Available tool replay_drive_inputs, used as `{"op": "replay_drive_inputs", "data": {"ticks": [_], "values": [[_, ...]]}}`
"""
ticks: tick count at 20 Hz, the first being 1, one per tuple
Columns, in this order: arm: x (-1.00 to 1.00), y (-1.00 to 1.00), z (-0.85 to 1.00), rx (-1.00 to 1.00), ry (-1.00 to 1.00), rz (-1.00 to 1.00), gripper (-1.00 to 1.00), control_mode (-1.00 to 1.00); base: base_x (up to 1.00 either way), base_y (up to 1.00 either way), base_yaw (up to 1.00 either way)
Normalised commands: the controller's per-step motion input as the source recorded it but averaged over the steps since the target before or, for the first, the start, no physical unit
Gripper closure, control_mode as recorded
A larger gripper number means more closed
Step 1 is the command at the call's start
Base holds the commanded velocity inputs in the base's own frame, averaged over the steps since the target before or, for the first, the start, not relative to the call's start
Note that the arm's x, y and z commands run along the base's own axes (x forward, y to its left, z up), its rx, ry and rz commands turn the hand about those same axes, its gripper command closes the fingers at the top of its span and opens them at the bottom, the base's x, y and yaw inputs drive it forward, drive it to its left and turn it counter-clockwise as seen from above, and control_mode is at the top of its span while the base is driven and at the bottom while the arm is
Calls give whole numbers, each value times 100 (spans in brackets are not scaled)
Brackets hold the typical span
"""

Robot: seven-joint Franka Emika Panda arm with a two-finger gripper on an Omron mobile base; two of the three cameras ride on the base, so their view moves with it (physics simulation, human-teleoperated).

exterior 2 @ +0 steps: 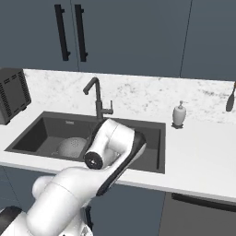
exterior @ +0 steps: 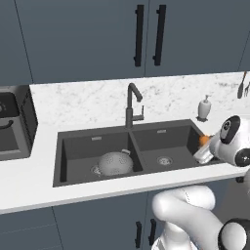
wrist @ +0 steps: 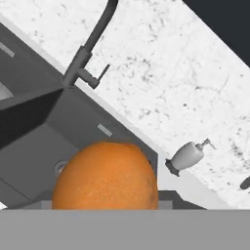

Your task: Put the colander in the sink, put the tangerine in the colander, and turn on the sink faucet and pour water over the colander.

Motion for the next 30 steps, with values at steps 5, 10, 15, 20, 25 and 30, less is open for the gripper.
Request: {"op": "replay_drive_inputs", "data": {"ticks": [5,10,15,20,25,30], "values": [[-2,100,99,-16,53,7,100,-100,0,0,0],[-17,100,73,-25,47,5,100,-100,0,0,0],[-34,100,63,-36,57,15,100,-100,0,0,0],[-11,100,80,-32,59,23,100,-100,0,0,0],[0,100,92,-33,70,28,100,-100,0,0,0],[0,93,74,-44,76,29,100,-100,0,0,0]]}}
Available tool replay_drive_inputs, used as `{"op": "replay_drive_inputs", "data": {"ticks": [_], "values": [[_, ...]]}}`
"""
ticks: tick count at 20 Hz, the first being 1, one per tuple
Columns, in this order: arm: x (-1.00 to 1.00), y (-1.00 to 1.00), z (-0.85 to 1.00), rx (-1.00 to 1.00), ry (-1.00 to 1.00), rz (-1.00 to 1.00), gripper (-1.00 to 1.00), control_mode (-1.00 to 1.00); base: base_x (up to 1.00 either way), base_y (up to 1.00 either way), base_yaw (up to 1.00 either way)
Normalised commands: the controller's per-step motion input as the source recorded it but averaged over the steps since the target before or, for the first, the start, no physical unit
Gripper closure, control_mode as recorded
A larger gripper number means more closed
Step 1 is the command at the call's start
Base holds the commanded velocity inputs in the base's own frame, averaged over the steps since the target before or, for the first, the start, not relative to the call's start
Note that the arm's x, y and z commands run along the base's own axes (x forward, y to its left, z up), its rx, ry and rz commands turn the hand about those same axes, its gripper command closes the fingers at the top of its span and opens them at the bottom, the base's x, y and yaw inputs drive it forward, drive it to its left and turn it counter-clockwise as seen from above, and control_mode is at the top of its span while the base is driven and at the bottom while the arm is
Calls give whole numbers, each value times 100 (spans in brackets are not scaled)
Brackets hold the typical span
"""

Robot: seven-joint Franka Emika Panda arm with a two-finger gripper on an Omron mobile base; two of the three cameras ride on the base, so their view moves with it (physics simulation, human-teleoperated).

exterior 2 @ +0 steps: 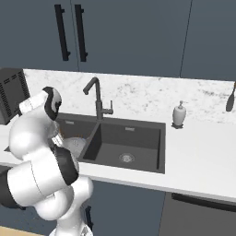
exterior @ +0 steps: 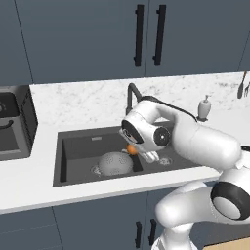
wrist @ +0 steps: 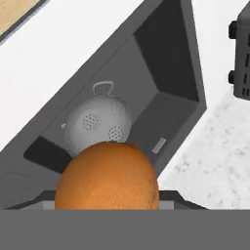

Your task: Put the colander in the sink, put the tangerine in the colander, and turn on the sink faucet and pour water over the colander.

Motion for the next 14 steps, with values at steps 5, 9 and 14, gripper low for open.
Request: {"op": "replay_drive_inputs", "data": {"ticks": [5,9,14], "values": [[0,67,38,-53,68,19,100,-100,0,0,0],[0,51,33,-58,60,1,100,-100,0,0,0],[2,27,61,-53,34,0,100,-100,0,0,0]]}}
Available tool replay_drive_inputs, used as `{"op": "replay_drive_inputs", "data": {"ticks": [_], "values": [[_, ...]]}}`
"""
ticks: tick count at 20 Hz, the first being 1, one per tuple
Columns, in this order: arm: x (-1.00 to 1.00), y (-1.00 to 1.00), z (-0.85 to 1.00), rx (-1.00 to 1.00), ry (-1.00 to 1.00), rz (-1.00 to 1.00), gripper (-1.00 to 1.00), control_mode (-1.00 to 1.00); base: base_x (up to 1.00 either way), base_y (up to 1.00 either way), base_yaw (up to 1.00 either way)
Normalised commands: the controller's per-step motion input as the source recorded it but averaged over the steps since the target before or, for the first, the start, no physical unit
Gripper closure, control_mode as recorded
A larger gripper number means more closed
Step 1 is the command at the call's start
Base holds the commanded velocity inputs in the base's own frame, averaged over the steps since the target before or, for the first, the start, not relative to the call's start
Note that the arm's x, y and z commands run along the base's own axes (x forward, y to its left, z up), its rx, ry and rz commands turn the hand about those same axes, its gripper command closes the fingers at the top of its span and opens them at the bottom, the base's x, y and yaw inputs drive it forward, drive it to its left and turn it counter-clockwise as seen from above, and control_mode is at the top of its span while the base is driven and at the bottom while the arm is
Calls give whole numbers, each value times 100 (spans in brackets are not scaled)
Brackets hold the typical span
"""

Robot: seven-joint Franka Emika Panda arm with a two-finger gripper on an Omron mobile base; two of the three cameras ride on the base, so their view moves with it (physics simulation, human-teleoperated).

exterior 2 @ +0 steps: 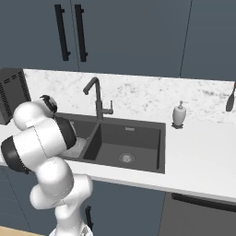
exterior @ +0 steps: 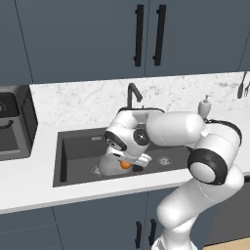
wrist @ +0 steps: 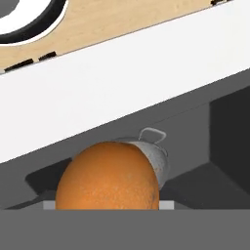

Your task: Put the colander in the sink, put the tangerine in the colander, and turn on the sink faucet and pour water over the colander.

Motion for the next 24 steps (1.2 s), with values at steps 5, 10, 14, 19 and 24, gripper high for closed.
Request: {"op": "replay_drive_inputs", "data": {"ticks": [5,10,14,19,24], "values": [[33,37,78,-47,20,0,100,-100,0,0,0],[79,55,51,-33,43,0,100,-100,0,0,0],[87,28,41,-27,56,0,100,-100,0,0,0],[55,20,5,-33,23,-13,100,-100,0,0,0],[45,43,2,-35,11,-19,100,-100,0,0,0]]}}
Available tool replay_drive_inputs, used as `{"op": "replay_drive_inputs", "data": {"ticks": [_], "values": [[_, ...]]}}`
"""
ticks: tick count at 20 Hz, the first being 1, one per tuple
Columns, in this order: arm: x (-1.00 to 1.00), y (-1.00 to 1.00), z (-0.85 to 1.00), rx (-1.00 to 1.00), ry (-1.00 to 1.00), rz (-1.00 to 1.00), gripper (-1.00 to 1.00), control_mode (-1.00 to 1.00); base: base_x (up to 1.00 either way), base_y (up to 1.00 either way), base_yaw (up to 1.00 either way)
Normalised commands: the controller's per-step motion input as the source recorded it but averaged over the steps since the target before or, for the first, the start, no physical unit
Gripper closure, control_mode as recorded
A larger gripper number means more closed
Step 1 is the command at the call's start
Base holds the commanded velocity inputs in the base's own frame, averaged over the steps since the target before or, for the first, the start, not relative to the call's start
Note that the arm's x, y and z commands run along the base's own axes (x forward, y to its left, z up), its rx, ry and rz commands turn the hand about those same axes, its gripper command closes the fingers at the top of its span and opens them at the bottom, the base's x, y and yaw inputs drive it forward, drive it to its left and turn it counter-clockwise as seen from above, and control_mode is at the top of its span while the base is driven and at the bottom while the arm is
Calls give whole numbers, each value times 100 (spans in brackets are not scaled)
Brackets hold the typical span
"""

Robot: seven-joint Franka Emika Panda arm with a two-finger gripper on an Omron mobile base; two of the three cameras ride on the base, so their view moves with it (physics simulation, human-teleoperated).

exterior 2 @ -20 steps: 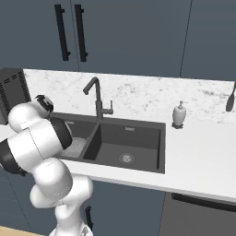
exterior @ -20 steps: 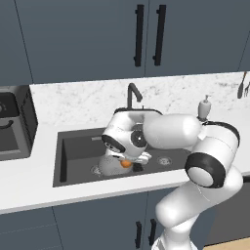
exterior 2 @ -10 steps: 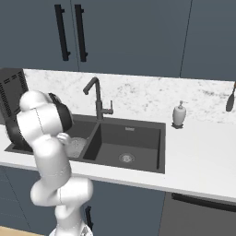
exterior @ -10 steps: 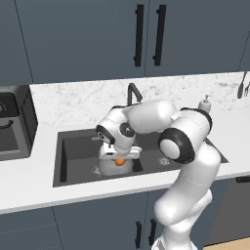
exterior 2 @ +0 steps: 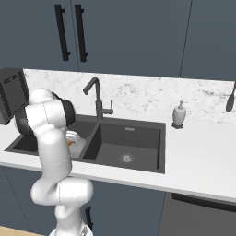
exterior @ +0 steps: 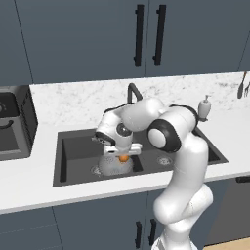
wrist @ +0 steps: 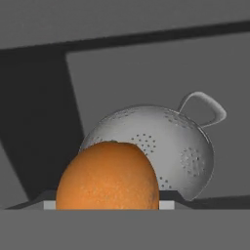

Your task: Put the colander in the sink, put the tangerine in the colander, and turn on the sink faucet and pour water over the colander.

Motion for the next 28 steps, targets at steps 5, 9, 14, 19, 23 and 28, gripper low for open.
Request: {"op": "replay_drive_inputs", "data": {"ticks": [5,9,14,19,23,28], "values": [[35,28,0,-25,11,-14,100,-100,0,0,0],[54,24,0,-9,8,-2,100,-100,0,0,0],[77,48,0,-14,11,0,100,-100,0,0,0],[74,28,-8,-14,21,0,100,-100,0,0,0],[66,5,-7,-12,17,-1,100,-100,0,0,0],[44,0,0,-9,6,-4,100,-100,0,0,0]]}}
